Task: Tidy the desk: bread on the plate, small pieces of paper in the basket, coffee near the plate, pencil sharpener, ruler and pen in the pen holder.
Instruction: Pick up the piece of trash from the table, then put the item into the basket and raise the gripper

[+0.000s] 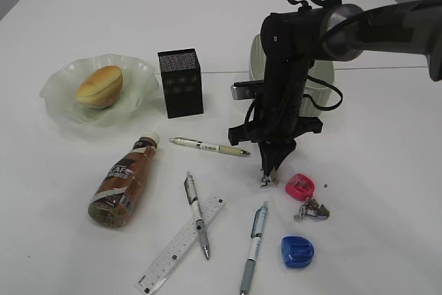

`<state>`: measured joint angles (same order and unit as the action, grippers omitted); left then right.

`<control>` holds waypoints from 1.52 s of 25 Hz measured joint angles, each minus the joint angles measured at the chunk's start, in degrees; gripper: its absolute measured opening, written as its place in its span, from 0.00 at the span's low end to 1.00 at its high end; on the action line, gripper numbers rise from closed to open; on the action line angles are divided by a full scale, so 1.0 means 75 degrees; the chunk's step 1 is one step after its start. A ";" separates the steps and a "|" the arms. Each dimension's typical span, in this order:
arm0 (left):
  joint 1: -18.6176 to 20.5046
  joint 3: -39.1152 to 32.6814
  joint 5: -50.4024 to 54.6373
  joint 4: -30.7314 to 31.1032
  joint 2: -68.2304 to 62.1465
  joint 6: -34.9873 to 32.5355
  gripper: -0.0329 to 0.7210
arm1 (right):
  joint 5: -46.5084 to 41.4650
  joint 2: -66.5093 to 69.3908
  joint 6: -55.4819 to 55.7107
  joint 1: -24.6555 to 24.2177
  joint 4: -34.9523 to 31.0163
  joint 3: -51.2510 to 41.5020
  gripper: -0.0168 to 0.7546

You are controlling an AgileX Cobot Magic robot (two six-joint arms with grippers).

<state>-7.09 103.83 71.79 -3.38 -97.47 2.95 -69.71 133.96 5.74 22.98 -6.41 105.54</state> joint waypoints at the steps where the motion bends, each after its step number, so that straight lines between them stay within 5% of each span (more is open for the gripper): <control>1: 0.0000 0.0000 0.0000 0.0000 0.0000 0.0000 0.70 | 0.0000 0.0000 0.0000 0.0000 0.0000 0.0000 0.02; 17: 0.0000 0.0000 0.0000 0.0014 0.0000 0.0000 0.70 | 0.0000 -0.0806 0.0078 0.0000 -0.0129 0.0097 0.02; 24: 0.0000 0.0000 0.0000 0.0014 0.0000 0.0000 0.70 | -0.0064 -0.0934 0.0255 -0.0148 0.0338 0.1677 0.02; 30: 0.0000 0.0000 0.0000 0.0014 0.0000 0.0000 0.70 | -0.0113 -0.0950 0.0458 -0.0999 0.0494 0.3008 0.02; 38: 0.0000 0.0000 0.0000 0.0014 0.0000 0.0000 0.70 | -0.0044 -0.0838 0.0457 -0.1874 0.0403 0.3172 0.02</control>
<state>-7.09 103.83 71.79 -3.28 -97.47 2.95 -70.04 127.67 9.17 8.93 -3.39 129.34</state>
